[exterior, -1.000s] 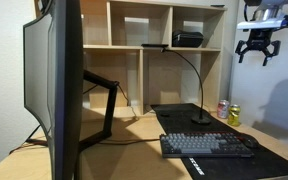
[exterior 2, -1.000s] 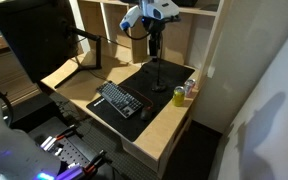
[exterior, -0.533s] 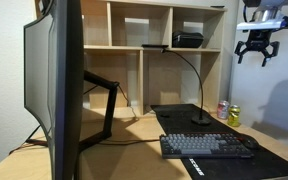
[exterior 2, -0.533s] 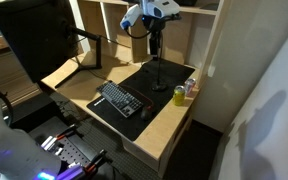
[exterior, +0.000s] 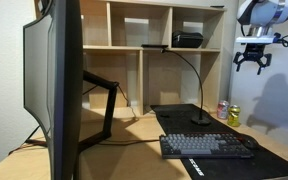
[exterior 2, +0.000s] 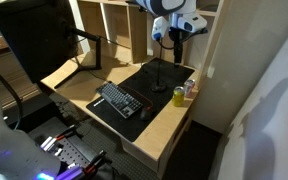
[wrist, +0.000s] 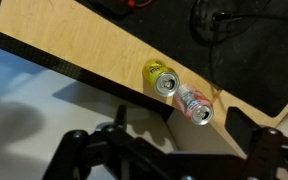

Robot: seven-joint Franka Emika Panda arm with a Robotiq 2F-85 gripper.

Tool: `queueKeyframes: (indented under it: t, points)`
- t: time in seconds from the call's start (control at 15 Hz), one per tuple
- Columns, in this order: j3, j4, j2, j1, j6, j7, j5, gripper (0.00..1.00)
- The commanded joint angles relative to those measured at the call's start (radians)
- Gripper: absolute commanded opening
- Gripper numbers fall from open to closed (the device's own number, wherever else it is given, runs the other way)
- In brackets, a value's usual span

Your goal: Move the pink can backward

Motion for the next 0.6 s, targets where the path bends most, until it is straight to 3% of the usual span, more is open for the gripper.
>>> queueKeyframes:
  t: [0.0, 0.4, 0.53]
  points:
    - [-0.008, 0.006, 0.01, 0.007, -0.004, -0.004, 0.003, 1.0]
    - [-0.007, 0.0, -0.011, 0.009, -0.006, -0.004, 0.003, 1.0]
    - [0.015, -0.005, 0.03, -0.001, 0.11, -0.156, 0.03, 1.0]
